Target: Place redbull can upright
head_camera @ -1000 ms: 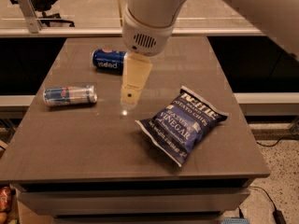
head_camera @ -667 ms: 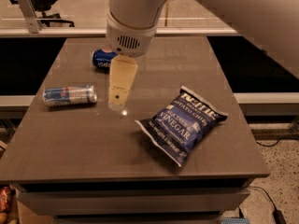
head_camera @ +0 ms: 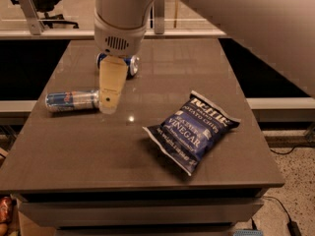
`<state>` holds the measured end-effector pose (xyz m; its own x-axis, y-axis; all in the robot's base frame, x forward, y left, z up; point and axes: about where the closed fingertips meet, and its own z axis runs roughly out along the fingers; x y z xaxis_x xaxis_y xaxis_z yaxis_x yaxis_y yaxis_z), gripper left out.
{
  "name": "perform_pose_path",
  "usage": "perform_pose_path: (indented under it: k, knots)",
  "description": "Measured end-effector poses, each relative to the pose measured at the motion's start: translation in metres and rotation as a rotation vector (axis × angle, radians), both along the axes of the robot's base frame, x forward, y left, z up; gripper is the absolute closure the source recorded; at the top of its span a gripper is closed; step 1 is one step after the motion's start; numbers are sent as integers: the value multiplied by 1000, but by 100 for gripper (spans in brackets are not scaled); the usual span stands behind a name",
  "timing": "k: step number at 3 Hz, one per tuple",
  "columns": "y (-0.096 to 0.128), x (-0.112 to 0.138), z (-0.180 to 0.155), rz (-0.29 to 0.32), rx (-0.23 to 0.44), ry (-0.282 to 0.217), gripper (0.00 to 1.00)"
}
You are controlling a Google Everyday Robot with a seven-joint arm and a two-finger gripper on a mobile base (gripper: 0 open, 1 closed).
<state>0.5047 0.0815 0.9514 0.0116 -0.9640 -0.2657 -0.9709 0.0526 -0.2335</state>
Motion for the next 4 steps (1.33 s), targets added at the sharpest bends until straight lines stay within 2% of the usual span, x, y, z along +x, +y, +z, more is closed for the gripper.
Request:
perform_pose_path:
  k: [2, 4]
  knots:
    - [50, 11, -27, 79, -10, 11, 0]
    - [91, 19, -64, 108, -17, 27, 0]
